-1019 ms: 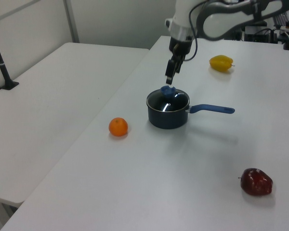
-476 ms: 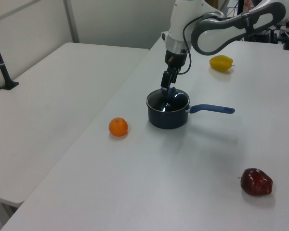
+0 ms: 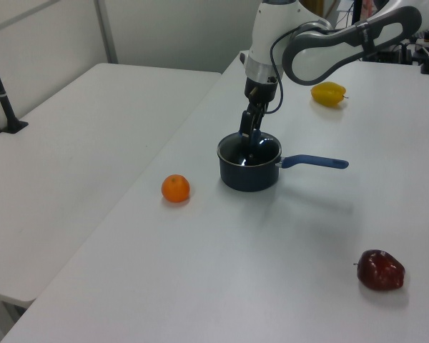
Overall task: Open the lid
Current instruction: 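Close the gripper on the blue knob of the lid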
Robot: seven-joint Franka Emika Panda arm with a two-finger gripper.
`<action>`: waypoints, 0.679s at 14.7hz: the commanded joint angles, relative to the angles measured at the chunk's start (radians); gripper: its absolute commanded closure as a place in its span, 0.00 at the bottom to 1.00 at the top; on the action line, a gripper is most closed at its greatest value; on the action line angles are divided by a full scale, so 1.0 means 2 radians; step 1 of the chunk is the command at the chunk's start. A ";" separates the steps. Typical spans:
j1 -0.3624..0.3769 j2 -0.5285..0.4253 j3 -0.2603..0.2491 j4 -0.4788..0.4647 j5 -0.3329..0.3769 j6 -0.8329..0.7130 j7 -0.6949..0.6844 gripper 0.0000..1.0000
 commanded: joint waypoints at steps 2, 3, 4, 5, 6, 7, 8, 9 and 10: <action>0.004 -0.004 -0.002 -0.005 -0.002 0.004 0.011 0.38; 0.004 -0.004 -0.002 -0.005 -0.001 0.004 0.011 0.44; 0.004 -0.004 -0.002 -0.005 -0.002 0.003 0.011 0.50; 0.004 -0.004 -0.003 -0.005 -0.001 0.002 0.011 0.59; 0.004 -0.006 -0.002 -0.005 -0.001 0.001 0.011 0.61; 0.003 -0.008 -0.002 -0.005 0.000 0.000 0.011 0.61; 0.003 -0.011 -0.002 -0.006 0.001 -0.002 0.011 0.61; 0.003 -0.017 -0.002 -0.006 0.001 -0.007 0.011 0.61; 0.001 -0.030 -0.002 -0.007 0.001 -0.029 0.011 0.61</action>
